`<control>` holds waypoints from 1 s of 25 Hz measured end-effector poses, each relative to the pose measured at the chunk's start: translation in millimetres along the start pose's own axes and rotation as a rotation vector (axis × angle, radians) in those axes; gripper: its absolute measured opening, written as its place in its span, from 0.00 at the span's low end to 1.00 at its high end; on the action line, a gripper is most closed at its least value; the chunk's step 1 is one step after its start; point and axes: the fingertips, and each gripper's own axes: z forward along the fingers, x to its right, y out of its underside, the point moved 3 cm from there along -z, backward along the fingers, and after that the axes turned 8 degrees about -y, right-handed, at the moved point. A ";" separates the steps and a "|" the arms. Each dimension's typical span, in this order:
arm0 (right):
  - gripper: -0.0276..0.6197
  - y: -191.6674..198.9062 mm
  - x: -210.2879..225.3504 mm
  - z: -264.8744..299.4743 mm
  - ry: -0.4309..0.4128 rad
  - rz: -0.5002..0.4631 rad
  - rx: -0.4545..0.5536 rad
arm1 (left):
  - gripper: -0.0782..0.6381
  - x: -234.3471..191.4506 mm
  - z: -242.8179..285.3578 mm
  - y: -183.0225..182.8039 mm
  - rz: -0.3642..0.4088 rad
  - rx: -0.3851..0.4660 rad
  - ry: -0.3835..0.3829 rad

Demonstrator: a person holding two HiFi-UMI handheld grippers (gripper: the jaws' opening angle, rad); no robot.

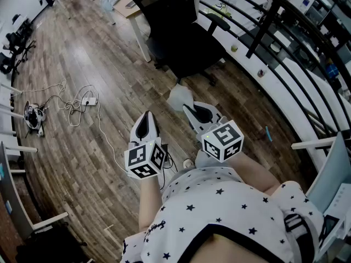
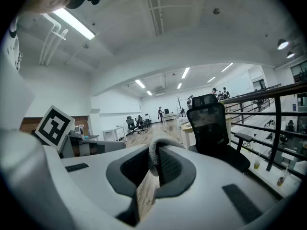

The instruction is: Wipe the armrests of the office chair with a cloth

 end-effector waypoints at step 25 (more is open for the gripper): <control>0.09 2.5 42.0 27.5 0.040 0.058 -0.039 | 0.12 13.3 53.7 -9.4 0.009 -0.014 0.080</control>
